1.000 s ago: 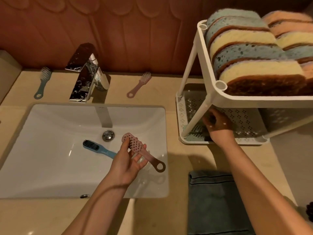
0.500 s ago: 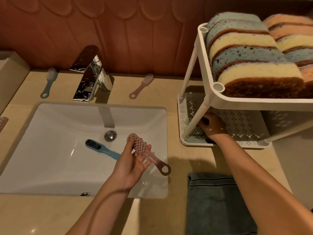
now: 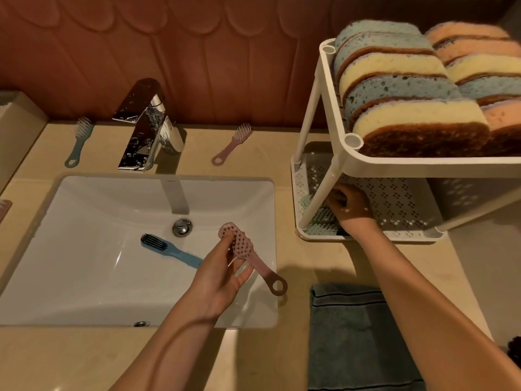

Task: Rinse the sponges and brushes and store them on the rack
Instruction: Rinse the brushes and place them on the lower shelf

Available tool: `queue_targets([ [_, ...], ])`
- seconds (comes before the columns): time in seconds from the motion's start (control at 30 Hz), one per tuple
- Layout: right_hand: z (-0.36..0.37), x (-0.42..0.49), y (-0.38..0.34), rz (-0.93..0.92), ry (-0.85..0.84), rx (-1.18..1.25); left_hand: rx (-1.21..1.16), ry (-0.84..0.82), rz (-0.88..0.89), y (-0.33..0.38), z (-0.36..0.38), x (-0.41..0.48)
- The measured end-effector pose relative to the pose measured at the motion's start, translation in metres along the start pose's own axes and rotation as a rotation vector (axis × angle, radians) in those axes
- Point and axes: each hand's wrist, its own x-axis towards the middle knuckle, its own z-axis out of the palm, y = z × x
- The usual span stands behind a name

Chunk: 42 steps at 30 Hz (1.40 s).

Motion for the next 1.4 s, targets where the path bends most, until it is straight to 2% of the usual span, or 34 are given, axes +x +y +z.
queue_targets([
  [0.1,-0.004,-0.029,-0.009,0.029,0.036,0.085,0.163,-0.005,0.034,-0.002,0.005,-0.001],
  [0.23,-0.008,-0.071,-0.025,0.058,-0.051,0.208,0.274,-0.044,0.045,-0.005,0.017,-0.004],
  [0.3,-0.009,-0.088,-0.035,0.001,-0.079,0.235,0.36,-0.06,0.108,-0.009,0.023,-0.005],
  [0.47,-0.002,-0.106,-0.053,-0.063,-0.306,0.149,0.646,-0.11,0.286,-0.023,0.038,-0.011],
  [0.53,-0.002,-0.106,-0.055,-0.09,-0.284,0.095,0.659,-0.128,0.269,-0.025,0.042,-0.011],
  [0.7,-0.011,-0.11,-0.038,-0.093,-0.176,0.175,0.758,-0.204,0.205,-0.023,0.053,-0.016],
  [0.77,-0.021,-0.108,-0.028,-0.075,-0.116,0.16,0.835,-0.187,0.307,-0.016,0.063,-0.018],
  [0.83,-0.033,-0.101,-0.013,-0.024,-0.051,0.124,0.952,-0.185,0.481,-0.01,0.075,-0.016],
  [0.97,-0.047,-0.076,0.0,0.067,0.019,0.044,1.281,-0.272,0.827,-0.003,0.093,-0.004],
  [1.07,-0.044,-0.054,-0.006,0.069,0.065,-0.036,1.358,-0.243,1.034,-0.001,0.095,0.009],
  [1.3,-0.023,0.014,-0.008,0.06,-0.003,-0.176,1.414,-0.243,1.209,-0.005,0.092,0.022],
  [1.4,-0.013,0.028,-0.006,0.057,-0.009,-0.12,1.408,-0.251,1.225,-0.004,0.091,0.024],
])
